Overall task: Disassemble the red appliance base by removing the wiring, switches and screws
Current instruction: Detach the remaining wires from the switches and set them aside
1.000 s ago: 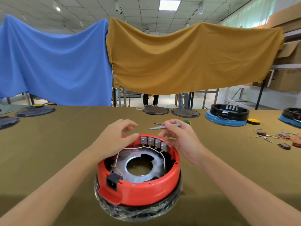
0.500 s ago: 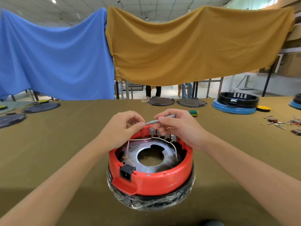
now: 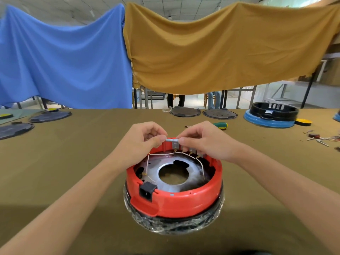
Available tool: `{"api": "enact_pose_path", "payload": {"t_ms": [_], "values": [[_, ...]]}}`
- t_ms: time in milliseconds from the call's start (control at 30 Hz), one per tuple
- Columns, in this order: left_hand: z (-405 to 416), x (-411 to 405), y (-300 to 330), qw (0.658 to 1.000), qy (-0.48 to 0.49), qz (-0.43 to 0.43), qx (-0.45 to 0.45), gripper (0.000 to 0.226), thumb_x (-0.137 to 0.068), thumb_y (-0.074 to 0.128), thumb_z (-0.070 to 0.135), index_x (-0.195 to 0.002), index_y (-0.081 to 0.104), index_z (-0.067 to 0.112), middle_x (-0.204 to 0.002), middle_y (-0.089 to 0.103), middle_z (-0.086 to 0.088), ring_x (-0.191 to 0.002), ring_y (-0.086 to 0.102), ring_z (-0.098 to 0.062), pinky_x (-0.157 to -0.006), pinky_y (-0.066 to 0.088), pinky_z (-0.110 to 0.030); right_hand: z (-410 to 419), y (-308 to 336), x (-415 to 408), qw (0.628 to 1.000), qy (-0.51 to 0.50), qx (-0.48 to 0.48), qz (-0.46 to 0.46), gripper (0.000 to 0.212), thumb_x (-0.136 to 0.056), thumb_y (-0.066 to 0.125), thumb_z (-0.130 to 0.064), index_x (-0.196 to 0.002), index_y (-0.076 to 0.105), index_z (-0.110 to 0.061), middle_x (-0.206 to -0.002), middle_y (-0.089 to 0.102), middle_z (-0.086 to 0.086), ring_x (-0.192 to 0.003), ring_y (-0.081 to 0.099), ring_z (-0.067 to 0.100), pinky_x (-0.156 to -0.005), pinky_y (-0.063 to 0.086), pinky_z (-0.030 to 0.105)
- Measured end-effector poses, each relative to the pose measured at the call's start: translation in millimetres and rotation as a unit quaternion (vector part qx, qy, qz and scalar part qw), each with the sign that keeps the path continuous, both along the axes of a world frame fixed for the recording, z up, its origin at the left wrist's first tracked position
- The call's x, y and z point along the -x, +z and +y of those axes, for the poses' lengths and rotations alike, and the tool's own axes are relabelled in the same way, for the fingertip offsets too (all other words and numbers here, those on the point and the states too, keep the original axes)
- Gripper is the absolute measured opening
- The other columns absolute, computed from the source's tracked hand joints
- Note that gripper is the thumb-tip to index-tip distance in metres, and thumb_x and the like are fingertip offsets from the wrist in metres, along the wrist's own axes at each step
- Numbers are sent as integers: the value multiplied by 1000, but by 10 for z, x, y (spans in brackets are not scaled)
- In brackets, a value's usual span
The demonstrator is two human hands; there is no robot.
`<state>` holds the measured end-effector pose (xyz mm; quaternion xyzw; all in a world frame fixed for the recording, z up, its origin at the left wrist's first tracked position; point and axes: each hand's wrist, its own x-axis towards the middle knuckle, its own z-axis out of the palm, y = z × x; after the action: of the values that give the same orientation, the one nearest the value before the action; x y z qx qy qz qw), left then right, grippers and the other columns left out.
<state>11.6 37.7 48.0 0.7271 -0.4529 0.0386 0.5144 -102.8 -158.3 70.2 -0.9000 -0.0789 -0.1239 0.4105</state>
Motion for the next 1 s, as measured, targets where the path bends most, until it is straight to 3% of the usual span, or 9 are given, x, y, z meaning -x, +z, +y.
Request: {"api": "enact_pose_path", "payload": {"t_ms": [100, 233, 333, 400, 533, 700, 767, 833, 1000], "values": [[-31, 35, 19, 1000, -9, 14, -20, 9, -86, 74, 22, -90, 69, 28, -81, 73, 2, -77, 71, -19, -77, 58, -34, 40, -75, 14, 1000, 0, -6, -17, 17, -99, 58, -12, -109, 71, -5, -70, 64, -3, -52, 53, -6, -52, 38, 6], [-20, -12, 21, 999, 41, 4, -19, 12, -89, 64, 46, -96, 65, 35, -87, 74, 11, -83, 68, -3, -77, 46, -23, -13, -118, 28, 997, -13, -82, -1, 13, -98, 61, -17, -105, 71, -11, -68, 66, -5, -50, 48, 2, -47, 35, 13], [30, -134, -30, 983, 127, -35, -126, 24, -96, 59, 33, -120, 56, 33, -111, 63, 13, -101, 58, -1, -86, 40, -21, -102, -94, 29, 990, -50, -135, 7, 12, -96, 65, -17, -104, 68, -8, -72, 70, 2, -51, 48, 8, -45, 37, 18], [71, -184, -87, 971, 117, 12, -210, 31, -98, 56, 19, -128, 53, 23, -123, 60, 4, -109, 56, -10, -94, 40, -24, -147, -87, 23, 981, -53, -183, 31, 14, -94, 65, -10, -105, 66, -2, -74, 69, 8, -46, 43, 6, -43, 35, 17], [160, -188, -77, 952, 130, 21, -278, 26, -97, 47, 8, -113, 60, 24, -117, 66, 2, -106, 61, -16, -98, 47, -36, -188, -92, 12, 973, -53, -217, 65, 17, -90, 65, 2, -106, 68, 5, -67, 61, 7, -47, 33, 8, -43, 28, 17], [218, -176, 72, 895, 161, -48, -414, 31, -95, 47, 15, -123, 48, 28, -118, 61, -1, -97, 57, -18, -74, 44, -29, -125, -108, -22, 990, -68, -118, 32, 12, -88, 74, -14, -95, 74, -4, -59, 64, -6, -49, 49, 4, -46, 37, 16], [177, -163, 73, 899, 143, -76, -407, 37, -97, 50, 21, -131, 40, 25, -127, 51, -6, -108, 55, -22, -89, 45, -35, -72, -111, -97, 992, -86, -88, 8, 10, -85, 77, -19, -88, 75, -10, -61, 67, -4, -52, 51, 7, -51, 43, 19], [119, -145, 38, 923, 98, -92, -361, 32, -95, 56, 28, -124, 41, 26, -125, 45, -4, -112, 55, -24, -98, 44, -40, -35, -113, -183, 992, -105, -64, -23, 8, -83, 78, -22, -83, 77, -14, -68, 71, 5, -57, 56, 8, -58, 48, 24], [5, -254, 12, 915, 34, -156, -370, 11, -89, 65, 31, -97, 58, 30, -107, 46, 7, -100, 53, -14, -86, 40, -28, -31, -157, -374, 985, -136, -82, -66, 22, -85, 78, -32, -80, 74, -11, -70, 72, 7, -59, 63, 17, -66, 57, 36]]}}
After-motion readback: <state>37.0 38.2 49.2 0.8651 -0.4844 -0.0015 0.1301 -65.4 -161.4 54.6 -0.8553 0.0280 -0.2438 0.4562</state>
